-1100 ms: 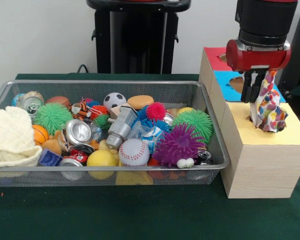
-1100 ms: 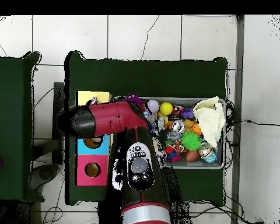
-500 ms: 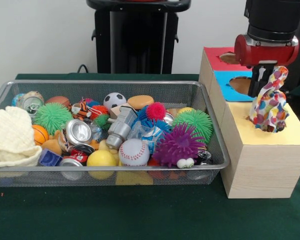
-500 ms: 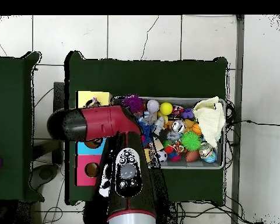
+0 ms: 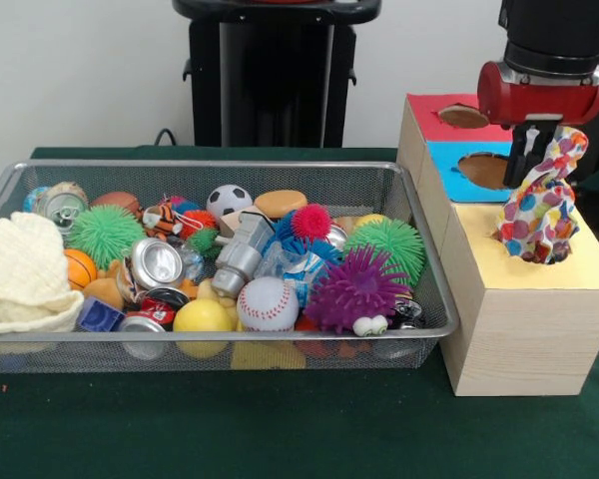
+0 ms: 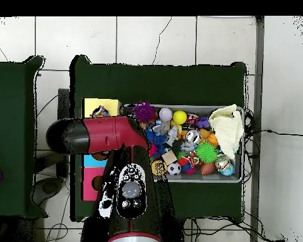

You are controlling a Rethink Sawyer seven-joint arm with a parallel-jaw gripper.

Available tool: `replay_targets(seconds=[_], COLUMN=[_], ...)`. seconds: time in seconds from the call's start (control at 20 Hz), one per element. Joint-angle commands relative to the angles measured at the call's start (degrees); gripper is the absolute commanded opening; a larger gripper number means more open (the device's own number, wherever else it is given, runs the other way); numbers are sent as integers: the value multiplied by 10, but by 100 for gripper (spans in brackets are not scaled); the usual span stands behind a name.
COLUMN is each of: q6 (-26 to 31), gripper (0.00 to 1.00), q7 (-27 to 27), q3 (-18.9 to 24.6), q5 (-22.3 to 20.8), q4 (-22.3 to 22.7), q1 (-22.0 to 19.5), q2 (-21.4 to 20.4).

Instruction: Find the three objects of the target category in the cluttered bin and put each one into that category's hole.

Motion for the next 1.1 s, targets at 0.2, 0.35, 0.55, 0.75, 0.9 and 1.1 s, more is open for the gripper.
replay_targets(seconds=[0.2, 0.35, 0.55, 0.75, 0.9, 1.1], q6=[5, 5, 3, -6, 2, 11], gripper=[0, 0, 0, 0, 0, 0], q7=[136, 133, 124, 100, 92, 91], q3=[-5, -7, -2, 12, 13, 12], q5=[31, 34, 38, 40, 38, 38], q4=[2, 0, -2, 6, 3, -3], q1=[0, 2, -3, -21, -26, -29], q2=[36, 39, 43, 43, 42, 44])
